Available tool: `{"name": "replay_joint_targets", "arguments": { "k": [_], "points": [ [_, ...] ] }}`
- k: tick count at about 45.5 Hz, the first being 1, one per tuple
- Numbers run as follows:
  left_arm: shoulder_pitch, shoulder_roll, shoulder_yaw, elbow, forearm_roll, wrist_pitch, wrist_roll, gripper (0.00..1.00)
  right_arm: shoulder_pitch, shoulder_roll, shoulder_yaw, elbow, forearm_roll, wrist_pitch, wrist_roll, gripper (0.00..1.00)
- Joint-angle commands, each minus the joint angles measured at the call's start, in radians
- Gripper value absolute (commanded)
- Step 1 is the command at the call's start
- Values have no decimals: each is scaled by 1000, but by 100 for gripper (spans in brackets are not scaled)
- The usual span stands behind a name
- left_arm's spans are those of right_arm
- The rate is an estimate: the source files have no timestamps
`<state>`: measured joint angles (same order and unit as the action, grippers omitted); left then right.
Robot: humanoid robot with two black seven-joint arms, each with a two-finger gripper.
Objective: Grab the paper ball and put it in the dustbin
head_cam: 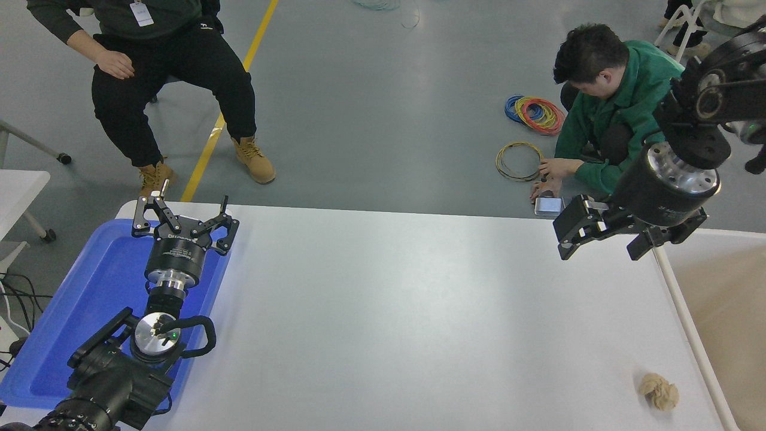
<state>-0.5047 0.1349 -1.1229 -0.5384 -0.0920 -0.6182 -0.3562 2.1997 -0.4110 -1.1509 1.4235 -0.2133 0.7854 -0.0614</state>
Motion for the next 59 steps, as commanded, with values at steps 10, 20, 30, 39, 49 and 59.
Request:
{"name": "replay_joint_targets", "arguments": {
  "k": [10, 20, 30, 39, 49, 59],
  "points": [
    [0, 0, 0, 0, 0, 0, 0, 100, 5, 0, 7, 0, 0, 0, 0, 100],
    [0, 0, 0, 0, 0, 0, -1, 100, -12, 3, 11, -26, 2, 0, 0, 100],
    [0, -1, 0, 0, 0, 0, 0, 100, -51, 11, 11, -74, 2, 0, 0, 100],
    [0, 0, 0, 0, 0, 0, 0, 100, -80, 9, 7, -121, 2, 0, 0, 100],
    [0, 0, 0, 0, 0, 0, 0, 100, -135, 1, 10, -210, 2, 0, 0, 100],
    [0, 0, 0, 0, 0, -2, 0, 100, -170, -38, -21, -285, 22, 0, 2, 100]
  ]
}}
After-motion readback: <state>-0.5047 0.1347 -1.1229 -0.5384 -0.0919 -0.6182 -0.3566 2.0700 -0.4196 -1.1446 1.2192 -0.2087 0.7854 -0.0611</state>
